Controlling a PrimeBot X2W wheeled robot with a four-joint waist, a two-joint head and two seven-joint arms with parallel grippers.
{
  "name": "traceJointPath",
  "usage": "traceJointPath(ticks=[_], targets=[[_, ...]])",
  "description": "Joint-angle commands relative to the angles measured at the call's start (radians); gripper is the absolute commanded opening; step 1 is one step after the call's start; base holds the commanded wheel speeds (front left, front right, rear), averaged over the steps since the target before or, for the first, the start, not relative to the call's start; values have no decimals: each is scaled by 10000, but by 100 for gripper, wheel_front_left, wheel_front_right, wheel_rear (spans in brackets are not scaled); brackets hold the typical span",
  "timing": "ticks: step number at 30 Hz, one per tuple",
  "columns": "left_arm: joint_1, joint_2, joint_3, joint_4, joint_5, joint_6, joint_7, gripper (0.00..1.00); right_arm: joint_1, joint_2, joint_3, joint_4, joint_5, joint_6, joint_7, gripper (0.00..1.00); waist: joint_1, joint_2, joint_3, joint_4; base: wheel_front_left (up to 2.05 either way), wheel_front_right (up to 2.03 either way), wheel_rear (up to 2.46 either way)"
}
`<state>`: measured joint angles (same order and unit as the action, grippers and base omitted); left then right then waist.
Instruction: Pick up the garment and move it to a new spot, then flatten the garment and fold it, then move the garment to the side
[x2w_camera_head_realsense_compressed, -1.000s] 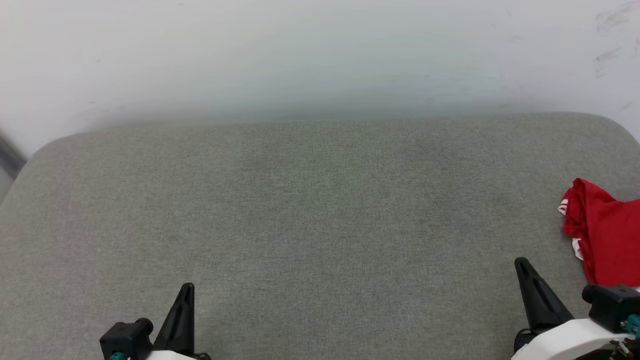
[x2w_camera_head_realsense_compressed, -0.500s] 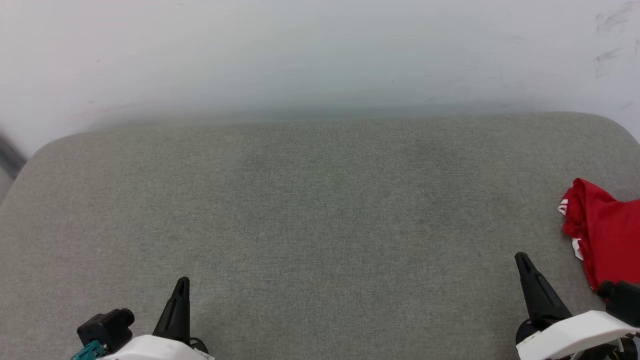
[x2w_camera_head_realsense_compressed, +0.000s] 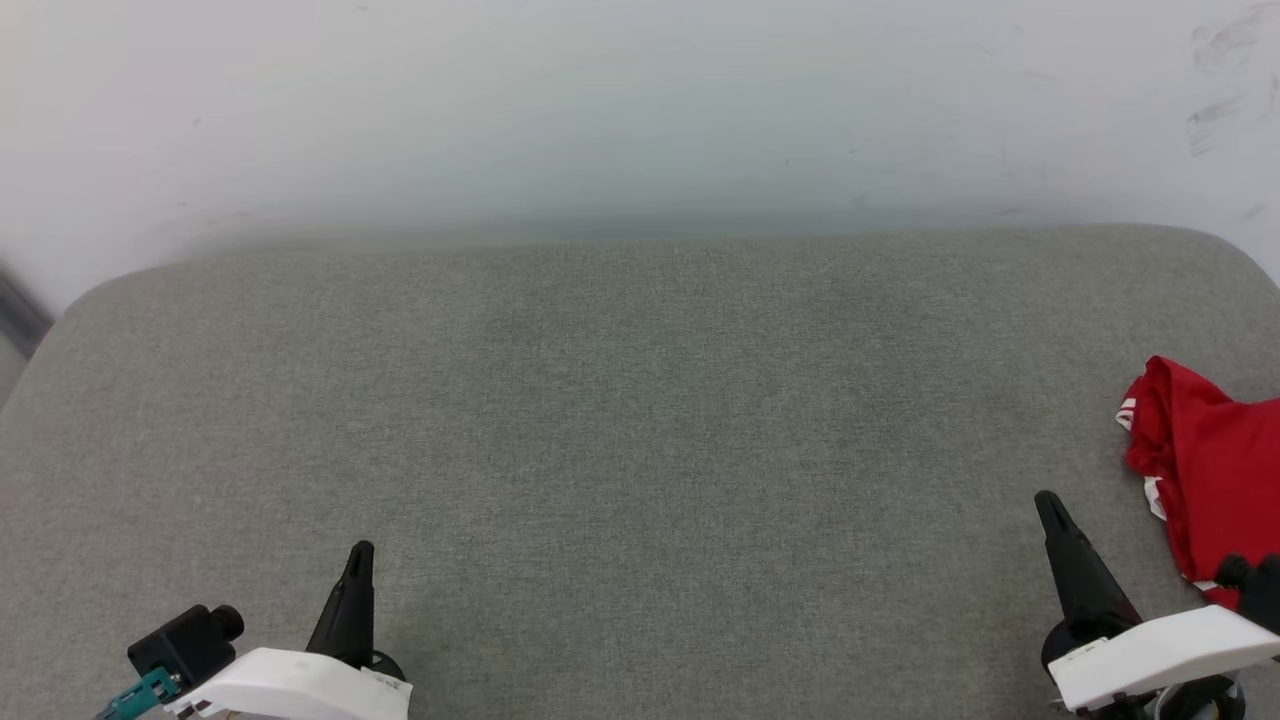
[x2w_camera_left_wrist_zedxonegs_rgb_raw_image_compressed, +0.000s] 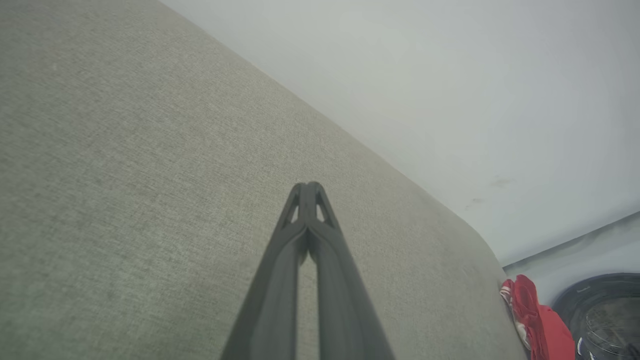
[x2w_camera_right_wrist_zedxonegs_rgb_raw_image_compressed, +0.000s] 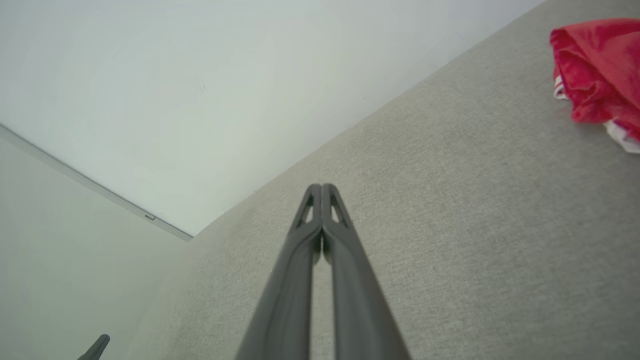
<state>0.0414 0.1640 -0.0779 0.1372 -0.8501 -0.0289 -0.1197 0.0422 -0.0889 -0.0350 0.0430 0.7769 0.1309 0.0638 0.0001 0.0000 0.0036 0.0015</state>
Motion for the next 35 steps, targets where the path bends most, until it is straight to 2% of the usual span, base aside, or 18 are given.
traceJointPath(ticks=[1, 14, 35], targets=[[-266, -7, 116, -61, -314, -95, 69, 0, -287, 7, -42, -19, 362, 0, 17, 0, 0, 0, 0, 0, 0, 0, 0], [-574, -215, 465, 188, -2087, -320, 541, 0, -587, 46, -149, 451, 2286, 0, 73, 0, 0, 0, -1, -3, 0, 0, 0], [-933, -481, 902, 502, -4148, -588, 1109, 0, -950, 115, -302, 1011, 4531, 0, 159, 0, 0, 0, -2, -6, 0, 0, 0]])
